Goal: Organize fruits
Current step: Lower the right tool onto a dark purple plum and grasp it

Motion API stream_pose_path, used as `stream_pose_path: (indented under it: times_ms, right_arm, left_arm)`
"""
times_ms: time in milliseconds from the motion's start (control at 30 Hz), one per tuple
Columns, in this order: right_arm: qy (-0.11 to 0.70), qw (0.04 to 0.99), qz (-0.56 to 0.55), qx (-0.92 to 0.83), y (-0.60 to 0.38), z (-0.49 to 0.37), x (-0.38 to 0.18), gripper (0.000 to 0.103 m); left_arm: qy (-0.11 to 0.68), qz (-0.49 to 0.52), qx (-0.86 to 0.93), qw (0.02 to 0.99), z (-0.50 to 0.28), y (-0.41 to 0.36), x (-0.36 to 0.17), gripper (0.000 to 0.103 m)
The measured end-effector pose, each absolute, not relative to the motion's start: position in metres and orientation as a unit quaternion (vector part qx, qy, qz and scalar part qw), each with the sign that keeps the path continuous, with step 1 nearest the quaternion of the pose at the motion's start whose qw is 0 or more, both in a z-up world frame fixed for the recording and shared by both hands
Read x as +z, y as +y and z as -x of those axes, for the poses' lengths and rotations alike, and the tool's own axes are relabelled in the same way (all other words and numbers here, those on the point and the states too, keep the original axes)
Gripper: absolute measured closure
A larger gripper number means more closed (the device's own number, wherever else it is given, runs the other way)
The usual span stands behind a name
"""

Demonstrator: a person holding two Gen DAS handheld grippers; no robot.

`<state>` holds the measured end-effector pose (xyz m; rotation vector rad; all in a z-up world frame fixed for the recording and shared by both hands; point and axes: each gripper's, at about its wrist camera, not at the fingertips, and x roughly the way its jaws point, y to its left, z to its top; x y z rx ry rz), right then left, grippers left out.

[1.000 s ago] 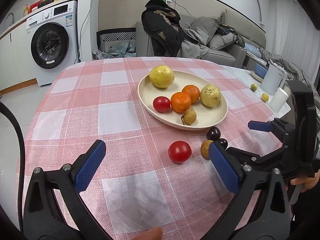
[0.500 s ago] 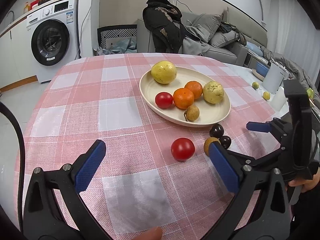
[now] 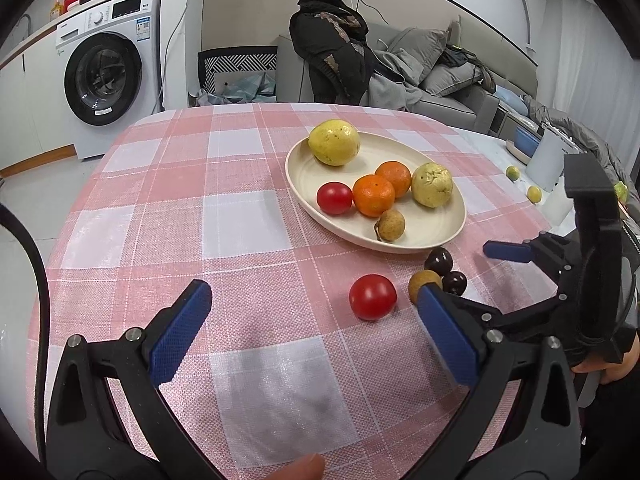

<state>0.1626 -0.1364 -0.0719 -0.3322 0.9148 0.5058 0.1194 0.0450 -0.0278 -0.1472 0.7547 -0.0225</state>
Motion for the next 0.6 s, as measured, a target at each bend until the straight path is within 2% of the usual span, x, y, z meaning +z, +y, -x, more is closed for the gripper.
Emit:
stream_pose_path:
  times_ms: [233, 367, 600]
  right_arm:
    - [0.429, 0.847, 0.158, 0.272, -0.132, -0.154, -0.069, 0.036]
    - [0.426, 0.841, 0.158, 0.294, -0.131, -0.148, -0.068, 0.052]
    - [0.427, 0.835, 0.149, 0.313, -0.132, -0.143, -0.066, 0.063]
  left_arm:
    - [0.373, 0.072, -0.013, 0.925, -0.121, 0.043, -0.032, 0.001]
    - [0.376, 0.069, -0.013, 0.924, -0.122, 0.041, -0.034, 0.001]
    - [0.381, 0.071, -0.015, 0.922, -0.124, 0.04, -0.037, 0.001]
